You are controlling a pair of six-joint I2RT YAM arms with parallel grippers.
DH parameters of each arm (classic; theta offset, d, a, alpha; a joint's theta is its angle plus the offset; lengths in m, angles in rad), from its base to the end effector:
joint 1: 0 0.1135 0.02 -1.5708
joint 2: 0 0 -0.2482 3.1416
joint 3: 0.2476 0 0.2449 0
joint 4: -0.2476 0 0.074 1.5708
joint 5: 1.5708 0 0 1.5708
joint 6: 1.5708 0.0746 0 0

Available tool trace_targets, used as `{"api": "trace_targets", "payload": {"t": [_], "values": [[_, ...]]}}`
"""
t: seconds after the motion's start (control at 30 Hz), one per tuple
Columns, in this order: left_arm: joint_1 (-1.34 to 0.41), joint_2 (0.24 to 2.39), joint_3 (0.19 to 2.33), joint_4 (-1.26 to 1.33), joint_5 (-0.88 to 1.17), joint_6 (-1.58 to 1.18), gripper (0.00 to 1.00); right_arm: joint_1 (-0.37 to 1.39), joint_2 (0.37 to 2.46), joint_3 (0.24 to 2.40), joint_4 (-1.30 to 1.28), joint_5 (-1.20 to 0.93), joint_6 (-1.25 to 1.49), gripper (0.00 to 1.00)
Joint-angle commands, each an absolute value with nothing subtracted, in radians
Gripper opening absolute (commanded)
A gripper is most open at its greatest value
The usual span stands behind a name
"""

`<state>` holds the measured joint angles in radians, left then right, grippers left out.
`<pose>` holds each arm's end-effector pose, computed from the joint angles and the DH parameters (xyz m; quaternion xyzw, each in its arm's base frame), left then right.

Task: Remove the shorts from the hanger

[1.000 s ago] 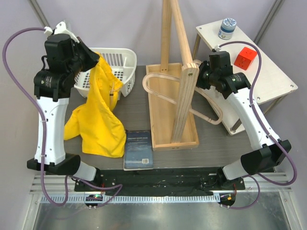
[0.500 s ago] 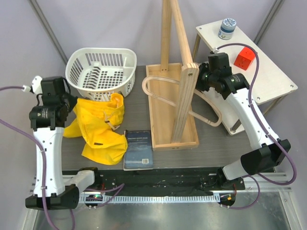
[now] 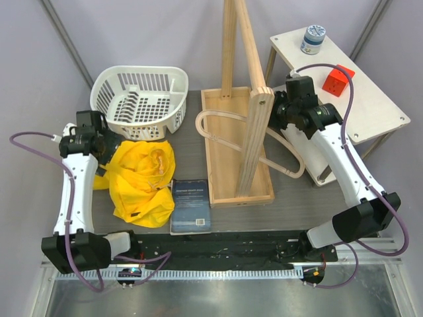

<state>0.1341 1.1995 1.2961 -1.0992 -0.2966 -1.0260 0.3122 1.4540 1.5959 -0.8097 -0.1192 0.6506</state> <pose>0.2336 0.0535 0.3049 -0.5550 0.7714 0.0084 0.3113 0.3150 0.1110 0.3613 0.1256 0.8897 0.2492 0.3612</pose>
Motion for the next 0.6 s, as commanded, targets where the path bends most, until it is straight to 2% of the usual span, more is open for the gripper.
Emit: {"api": "trace_targets", "payload": {"t": [0.0, 0.13, 0.27, 0.43, 0.57], "values": [[0.141, 1.258, 1.336, -1.136, -0.184, -1.119, 1.0, 0.313, 1.411, 1.591, -0.779, -0.149, 0.627, 0.01], [0.135, 1.415, 1.333, -1.401, -0.08, -1.177, 1.0, 0.314, 1.416, 1.592, -0.776, -0.144, 0.615, 0.01], [0.077, 1.479, 1.309, -1.463, -0.051, -1.167, 1.0, 0.314, 1.416, 1.577, -0.773, -0.144, 0.614, 0.01], [0.057, 1.43, 1.175, -1.326, -0.031, -1.239, 1.0, 0.313, 1.414, 1.571, -0.769, -0.141, 0.611, 0.01], [0.057, 1.469, 1.143, -1.215, -0.028, -1.273, 1.0, 0.313, 1.42, 1.572, -0.772, -0.143, 0.609, 0.01]]}}
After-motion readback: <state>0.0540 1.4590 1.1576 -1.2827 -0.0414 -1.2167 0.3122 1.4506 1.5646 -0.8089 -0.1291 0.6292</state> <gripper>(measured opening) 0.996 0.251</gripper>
